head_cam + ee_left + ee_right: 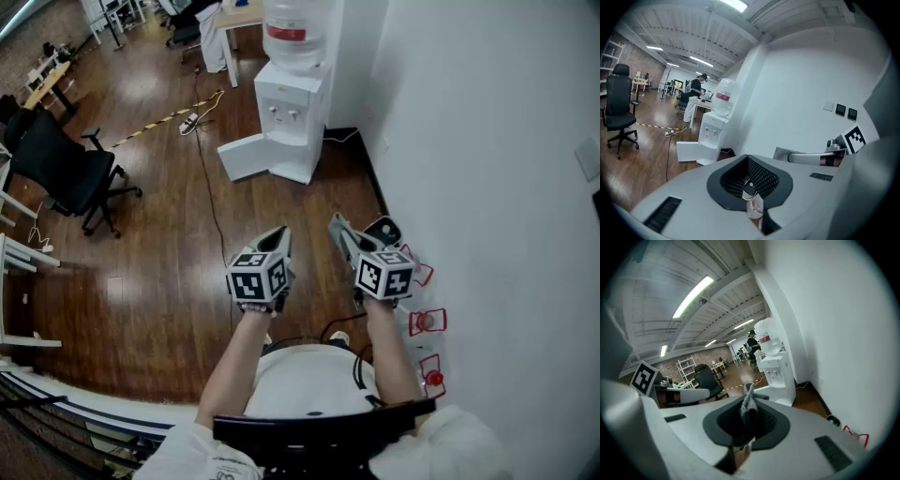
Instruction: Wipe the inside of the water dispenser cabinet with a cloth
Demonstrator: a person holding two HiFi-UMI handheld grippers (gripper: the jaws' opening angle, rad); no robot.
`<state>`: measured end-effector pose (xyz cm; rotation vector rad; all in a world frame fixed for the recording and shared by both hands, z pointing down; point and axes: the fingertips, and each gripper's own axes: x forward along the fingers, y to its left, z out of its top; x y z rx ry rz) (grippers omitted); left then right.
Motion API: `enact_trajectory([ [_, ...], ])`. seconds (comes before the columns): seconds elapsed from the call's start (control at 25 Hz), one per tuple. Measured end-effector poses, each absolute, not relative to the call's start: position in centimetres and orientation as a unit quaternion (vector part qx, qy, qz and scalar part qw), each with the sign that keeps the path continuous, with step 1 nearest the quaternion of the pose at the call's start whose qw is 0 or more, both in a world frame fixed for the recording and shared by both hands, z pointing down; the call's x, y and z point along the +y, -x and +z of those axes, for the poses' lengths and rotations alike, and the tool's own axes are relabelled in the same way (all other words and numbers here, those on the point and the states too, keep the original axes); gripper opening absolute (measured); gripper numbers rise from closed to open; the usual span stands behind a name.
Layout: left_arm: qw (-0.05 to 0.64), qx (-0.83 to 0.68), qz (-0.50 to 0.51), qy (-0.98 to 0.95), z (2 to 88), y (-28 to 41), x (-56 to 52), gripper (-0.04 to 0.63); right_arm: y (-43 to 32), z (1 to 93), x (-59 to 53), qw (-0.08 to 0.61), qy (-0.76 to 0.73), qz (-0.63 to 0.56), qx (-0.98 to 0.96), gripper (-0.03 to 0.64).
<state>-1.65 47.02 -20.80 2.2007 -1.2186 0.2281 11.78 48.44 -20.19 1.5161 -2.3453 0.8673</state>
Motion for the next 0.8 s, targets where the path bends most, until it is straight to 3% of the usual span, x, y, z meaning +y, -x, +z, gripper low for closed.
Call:
enact_trajectory([
  [0.8,0.32,-0.477,0.103,-0.812,-18.4,-1.1,46.5,-0.011,-15.7,-17.3,47.7,0.112,-0.5,0.324,-0.795,0.037],
])
